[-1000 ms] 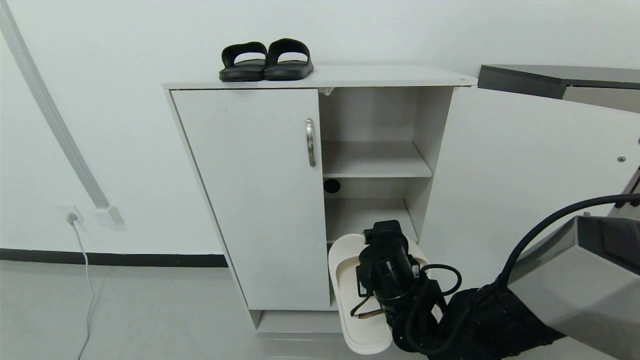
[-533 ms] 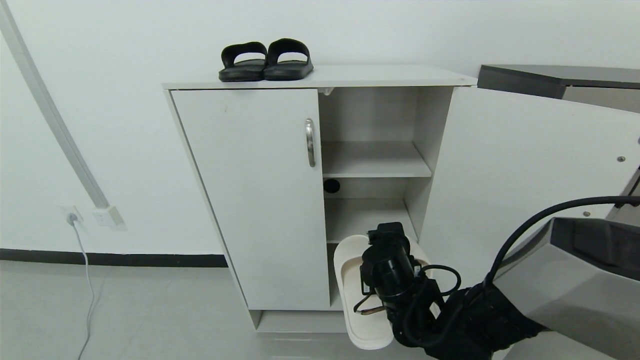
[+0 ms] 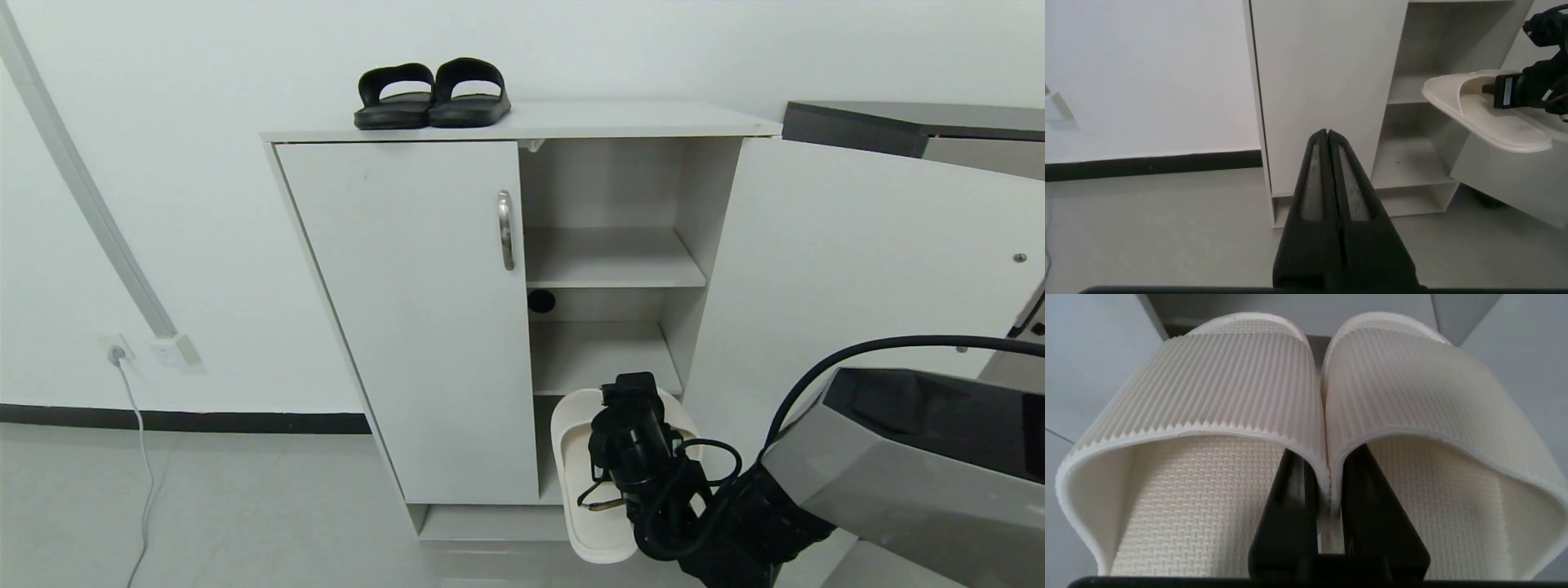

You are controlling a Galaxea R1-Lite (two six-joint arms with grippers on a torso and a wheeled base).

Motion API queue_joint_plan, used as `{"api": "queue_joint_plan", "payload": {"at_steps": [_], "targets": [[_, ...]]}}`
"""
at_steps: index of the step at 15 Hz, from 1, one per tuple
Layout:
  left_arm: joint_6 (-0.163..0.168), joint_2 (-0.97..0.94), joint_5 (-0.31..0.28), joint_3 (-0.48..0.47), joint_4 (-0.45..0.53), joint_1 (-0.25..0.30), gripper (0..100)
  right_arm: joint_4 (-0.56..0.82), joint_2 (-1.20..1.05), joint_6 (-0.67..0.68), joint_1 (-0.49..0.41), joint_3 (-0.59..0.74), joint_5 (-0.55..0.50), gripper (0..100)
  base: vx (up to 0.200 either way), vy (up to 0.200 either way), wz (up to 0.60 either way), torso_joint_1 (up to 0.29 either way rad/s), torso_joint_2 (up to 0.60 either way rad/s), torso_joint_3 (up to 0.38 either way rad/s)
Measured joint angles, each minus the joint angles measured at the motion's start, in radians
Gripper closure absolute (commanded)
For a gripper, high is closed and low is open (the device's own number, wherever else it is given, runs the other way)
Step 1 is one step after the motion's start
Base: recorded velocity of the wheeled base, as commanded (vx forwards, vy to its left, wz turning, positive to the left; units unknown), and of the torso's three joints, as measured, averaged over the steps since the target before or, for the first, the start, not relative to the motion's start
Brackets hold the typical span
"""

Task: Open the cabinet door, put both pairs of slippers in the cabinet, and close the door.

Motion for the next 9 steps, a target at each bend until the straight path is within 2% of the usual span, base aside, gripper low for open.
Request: {"api": "queue_joint_plan", "payload": {"at_steps": [7,9], "targets": [[0.0,0.0,0.0,0.0,0.0,0.0,100,-0.054,0.066,0.0,-0.011,-0.031,0.0,100,0.0,0.0,0.0,0.004,0.0,-0.185],[-0.002,0.0,0.0,0.0,0.0,0.0,100,-0.103,0.08,-0.004,-0.017,-0.033,-0.005,100,0.0,0.0,0.0,0.007,0.0,-0.085]]}}
